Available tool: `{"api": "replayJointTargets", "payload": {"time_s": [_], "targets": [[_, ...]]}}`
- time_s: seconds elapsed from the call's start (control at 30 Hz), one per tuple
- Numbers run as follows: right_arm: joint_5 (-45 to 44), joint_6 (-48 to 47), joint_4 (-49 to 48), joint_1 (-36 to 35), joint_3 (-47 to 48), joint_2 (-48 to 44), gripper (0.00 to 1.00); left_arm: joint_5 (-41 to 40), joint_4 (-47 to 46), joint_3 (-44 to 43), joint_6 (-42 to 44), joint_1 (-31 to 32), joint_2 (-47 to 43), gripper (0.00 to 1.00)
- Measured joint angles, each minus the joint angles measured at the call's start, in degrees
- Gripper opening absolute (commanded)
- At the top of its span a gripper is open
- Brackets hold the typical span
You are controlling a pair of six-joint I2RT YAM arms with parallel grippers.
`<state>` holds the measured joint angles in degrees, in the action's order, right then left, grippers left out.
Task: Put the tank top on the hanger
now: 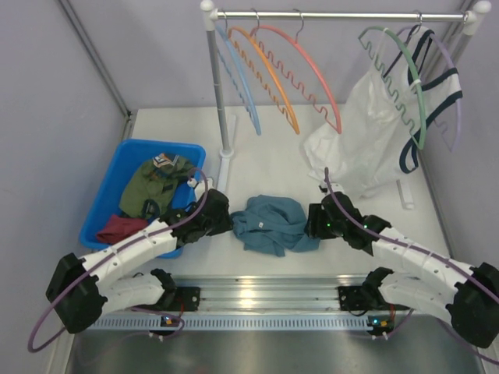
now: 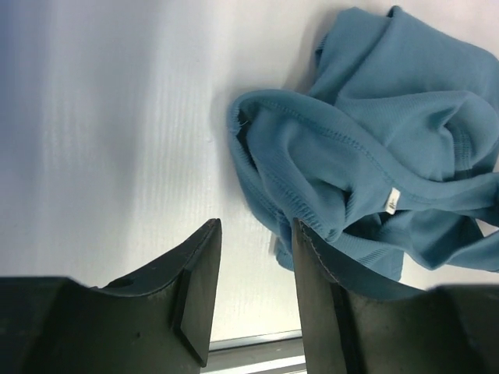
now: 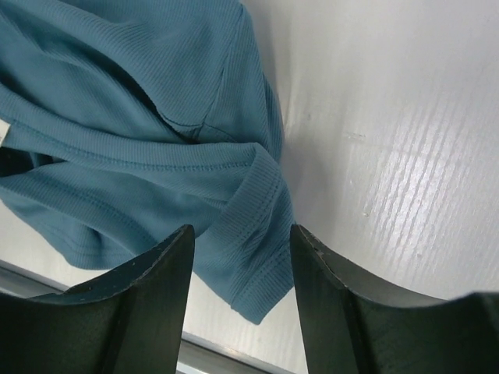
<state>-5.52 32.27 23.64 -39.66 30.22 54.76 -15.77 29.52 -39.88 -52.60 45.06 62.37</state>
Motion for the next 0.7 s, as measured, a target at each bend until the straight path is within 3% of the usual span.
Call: {"api": "replayJointTargets", "payload": {"time_s": [0.23, 0.33, 0.47, 0.7], "targets": [[-0.76, -0.79, -3.48, 0.0, 1.09, 6.8, 0.44, -1.95, 1.03, 0.37, -1.75, 0.0, 1.81, 0.46], [-0.81, -1.27, -4.83, 0.0, 1.09, 8.72, 0.27, -2.05, -0.31, 0.96, -1.68, -0.02, 4.57, 0.45], [-1.38, -1.42, -5.03, 0.0, 1.11, 9.35, 0.12, -1.42, -3.34, 1.03, -1.46, -0.17, 9.35, 0.44], [-3.58, -1.64, -3.34, 0.0, 1.97, 5.88, 0.04, -0.13, -8.11, 1.03, -1.07, -0.76, 14.32, 0.44]]}}
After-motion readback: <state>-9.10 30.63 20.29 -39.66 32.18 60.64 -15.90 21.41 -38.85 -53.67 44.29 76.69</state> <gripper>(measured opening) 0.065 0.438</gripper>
